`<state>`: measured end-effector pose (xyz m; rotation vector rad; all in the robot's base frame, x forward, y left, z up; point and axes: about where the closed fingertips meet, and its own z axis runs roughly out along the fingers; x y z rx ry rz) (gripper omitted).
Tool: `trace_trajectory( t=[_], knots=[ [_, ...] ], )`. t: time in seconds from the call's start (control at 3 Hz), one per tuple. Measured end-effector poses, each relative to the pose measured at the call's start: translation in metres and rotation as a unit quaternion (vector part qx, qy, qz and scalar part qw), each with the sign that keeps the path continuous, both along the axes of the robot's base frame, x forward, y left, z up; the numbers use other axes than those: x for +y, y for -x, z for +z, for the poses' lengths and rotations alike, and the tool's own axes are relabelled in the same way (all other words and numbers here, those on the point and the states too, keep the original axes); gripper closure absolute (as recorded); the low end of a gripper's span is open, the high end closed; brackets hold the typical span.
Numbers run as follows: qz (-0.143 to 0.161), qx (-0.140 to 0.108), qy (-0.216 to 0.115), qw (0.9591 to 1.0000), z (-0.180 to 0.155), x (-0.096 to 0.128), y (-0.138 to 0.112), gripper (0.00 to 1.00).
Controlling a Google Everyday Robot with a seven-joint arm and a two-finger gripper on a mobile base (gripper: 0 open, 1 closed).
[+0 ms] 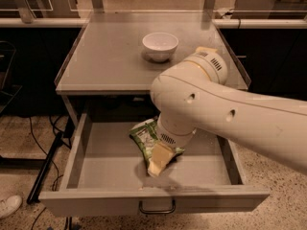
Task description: Pick green jalapeno chip bag from top drawer and place on counter
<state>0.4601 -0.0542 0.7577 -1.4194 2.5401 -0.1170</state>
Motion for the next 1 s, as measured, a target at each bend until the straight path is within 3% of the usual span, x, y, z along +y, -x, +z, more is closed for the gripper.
trace_trajectory(
  t=[0.67, 1.0],
  knots=[
    [-0.038, 0.005, -0.016, 0.9991, -0.04, 0.0, -0.039, 0.0],
    [-0.066, 0.029, -0.023, 0.9971, -0.063, -0.005, -0.056, 0.0]
  ],
)
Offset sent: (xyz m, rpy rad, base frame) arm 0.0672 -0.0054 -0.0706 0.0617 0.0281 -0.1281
